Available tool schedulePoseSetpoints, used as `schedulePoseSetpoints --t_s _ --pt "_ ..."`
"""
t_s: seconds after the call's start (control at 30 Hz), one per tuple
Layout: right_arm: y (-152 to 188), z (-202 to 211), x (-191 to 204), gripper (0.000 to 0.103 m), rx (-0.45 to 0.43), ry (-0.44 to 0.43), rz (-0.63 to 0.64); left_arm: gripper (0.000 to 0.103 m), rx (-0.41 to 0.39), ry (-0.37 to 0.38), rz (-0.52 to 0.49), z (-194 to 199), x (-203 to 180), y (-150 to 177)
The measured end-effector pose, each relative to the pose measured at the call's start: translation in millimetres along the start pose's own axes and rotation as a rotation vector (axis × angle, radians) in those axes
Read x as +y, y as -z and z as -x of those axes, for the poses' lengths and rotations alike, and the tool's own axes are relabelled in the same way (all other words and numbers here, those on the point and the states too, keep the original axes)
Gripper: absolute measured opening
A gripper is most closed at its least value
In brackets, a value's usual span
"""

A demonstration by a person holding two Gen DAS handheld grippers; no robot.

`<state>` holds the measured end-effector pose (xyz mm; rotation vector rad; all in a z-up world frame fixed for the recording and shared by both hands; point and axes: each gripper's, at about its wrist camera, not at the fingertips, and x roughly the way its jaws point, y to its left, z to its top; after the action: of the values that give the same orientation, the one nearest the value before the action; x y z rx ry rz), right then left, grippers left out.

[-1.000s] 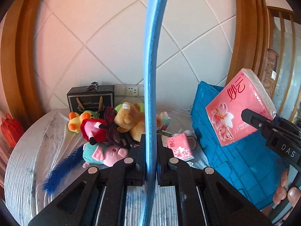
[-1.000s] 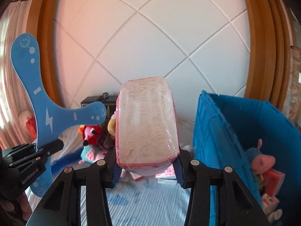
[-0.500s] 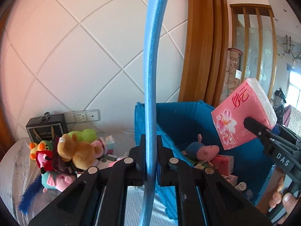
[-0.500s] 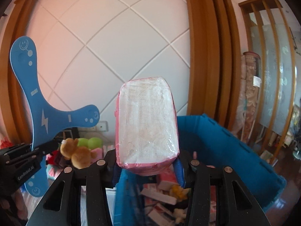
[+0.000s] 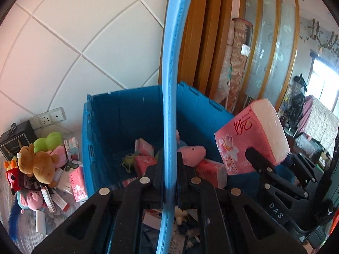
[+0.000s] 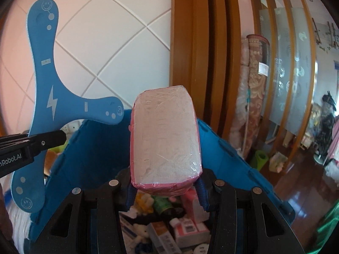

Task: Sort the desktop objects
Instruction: 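Lift and carry the boomerang and tissue pack over the blue crate, then open both grippers to drop the boomerang and tissue pack into the crate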

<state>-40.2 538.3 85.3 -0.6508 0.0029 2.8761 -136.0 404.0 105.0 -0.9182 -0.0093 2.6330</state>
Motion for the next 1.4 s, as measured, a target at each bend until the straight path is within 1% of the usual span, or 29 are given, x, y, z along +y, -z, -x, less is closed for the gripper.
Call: schedulePoseSetpoints --t_s 0.07,0.23,0.3,0.37,0.4,0.47,0.53,0.6,0.73,0.8,0.83,0.87,0.9,1.03,1.17,1.4 --pt "3.8 -11.5 -10.7 0.045 0.031 -0.001 -0.001 0.008 0.068 -0.009 -0.029 -11.7 -8.8 3.7" --pt "18.5 -28.9 -23.6 0.045 0.094 -0.025 0.009 0.008 0.174 -0.047 -0.048 -33.4 -14.1 18.3" --pt "23.5 -32.5 -22.7 0.045 0.122 -0.033 0.019 0.008 0.205 -0.049 -0.034 -39.0 -13.9 23.8" --pt "28.6 -32.7 -21.1 0.045 0.142 -0.044 0.027 0.009 0.216 -0.075 -0.045 -38.9 -15.2 28.2" --pt "30.6 -32.2 -20.6 0.045 0.150 -0.050 0.029 0.011 0.216 -0.087 -0.047 -37.9 -15.4 30.5" --pt "33.7 -31.1 -21.6 0.045 0.160 -0.054 0.036 0.020 0.206 -0.101 -0.053 -33.3 -17.5 34.0" --pt "36.4 -28.4 -21.6 0.046 0.162 -0.051 0.042 0.041 0.175 -0.122 -0.065 -24.4 -20.9 36.9" --pt "38.5 -27.9 -23.2 0.046 0.168 -0.047 0.045 0.053 0.136 -0.136 -0.083 -16.7 -23.0 39.8" --pt "38.2 -33.0 -29.3 0.047 0.176 -0.016 0.055 0.054 0.084 -0.154 -0.103 -1.9 -25.1 41.6" --pt "36.8 -34.2 -32.6 0.052 0.172 -0.003 0.056 0.054 0.078 -0.151 -0.097 2.6 -22.9 41.9" --pt "36.1 -33.8 -33.2 0.066 0.173 0.004 0.058 0.054 0.077 -0.147 -0.091 4.1 -21.0 41.4" --pt "35.9 -33.3 -33.3 0.085 0.172 0.011 0.063 0.054 0.077 -0.151 -0.081 5.7 -19.3 42.1" --pt "35.6 -33.0 -33.4 0.095 0.170 0.016 0.066 0.054 0.079 -0.147 -0.076 6.8 -17.1 43.3" --pt "36.7 -28.7 -32.6 0.103 0.171 0.021 0.071 0.054 0.085 -0.146 -0.069 10.9 -13.0 49.8" --pt "36.4 -25.6 -29.7 0.103 0.182 0.021 0.080 0.054 0.068 -0.135 -0.059 17.8 -6.3 56.5" --pt "37.3 -13.4 -7.2 0.103 0.179 0.003 0.086 0.054 -0.021 -0.143 -0.051 46.6 13.5 67.1"
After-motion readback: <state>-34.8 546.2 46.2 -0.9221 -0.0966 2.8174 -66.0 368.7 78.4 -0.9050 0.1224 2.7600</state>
